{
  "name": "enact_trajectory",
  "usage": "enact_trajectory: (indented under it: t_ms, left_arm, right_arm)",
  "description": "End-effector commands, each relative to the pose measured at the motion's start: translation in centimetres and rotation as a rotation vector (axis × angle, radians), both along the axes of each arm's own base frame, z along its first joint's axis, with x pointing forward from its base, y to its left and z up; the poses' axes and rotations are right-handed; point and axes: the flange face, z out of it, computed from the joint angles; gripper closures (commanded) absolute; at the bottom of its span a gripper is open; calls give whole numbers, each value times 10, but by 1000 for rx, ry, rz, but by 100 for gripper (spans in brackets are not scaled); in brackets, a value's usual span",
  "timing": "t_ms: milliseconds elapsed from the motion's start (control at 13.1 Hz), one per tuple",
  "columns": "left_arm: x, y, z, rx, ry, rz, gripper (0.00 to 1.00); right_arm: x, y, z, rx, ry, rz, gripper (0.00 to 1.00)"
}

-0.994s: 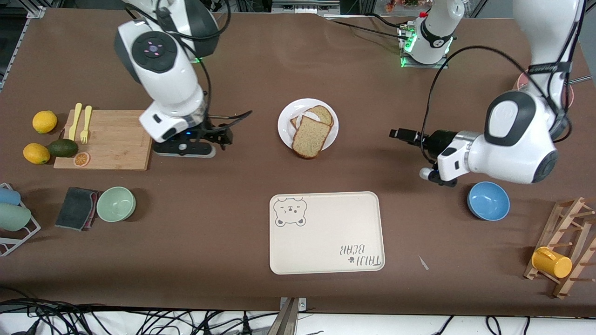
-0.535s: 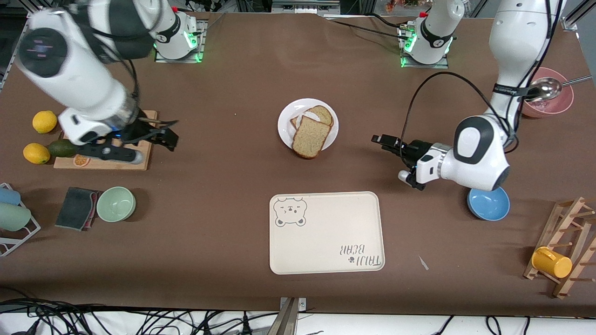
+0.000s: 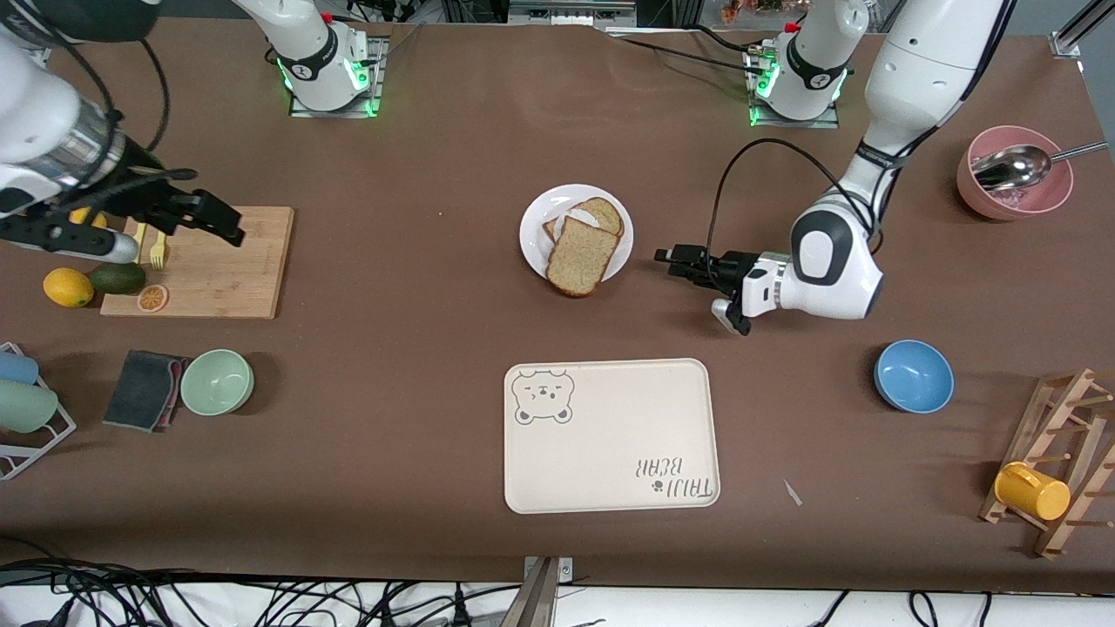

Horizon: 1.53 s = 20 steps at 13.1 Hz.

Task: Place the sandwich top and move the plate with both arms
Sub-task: 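Withdraw the right gripper while the left gripper reaches the plate rim, then grasp the white plate rim with the left gripper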

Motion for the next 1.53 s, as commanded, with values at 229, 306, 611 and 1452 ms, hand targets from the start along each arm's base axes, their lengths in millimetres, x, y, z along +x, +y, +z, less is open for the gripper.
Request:
enact_trajectory:
  t_ms: [229,306,611,1452]
  left_arm:
    - [-26,-16,-45,-114,-160,-73,57]
    - [-27,-17,-48,-120,-159,-64,57]
    - [-33,-32,-53,-114,-153,-41,62]
    - [-44,-52,-60,-109,-162,-43,96]
  right_arm:
    - [-7,-23,6,12,-10,5,0]
    - [-9,-23,8,10,-12,5,0]
    - [-11,-20,6,-40,-6,-42,0]
    - [-1,-29,2,-62,-16,-43,0]
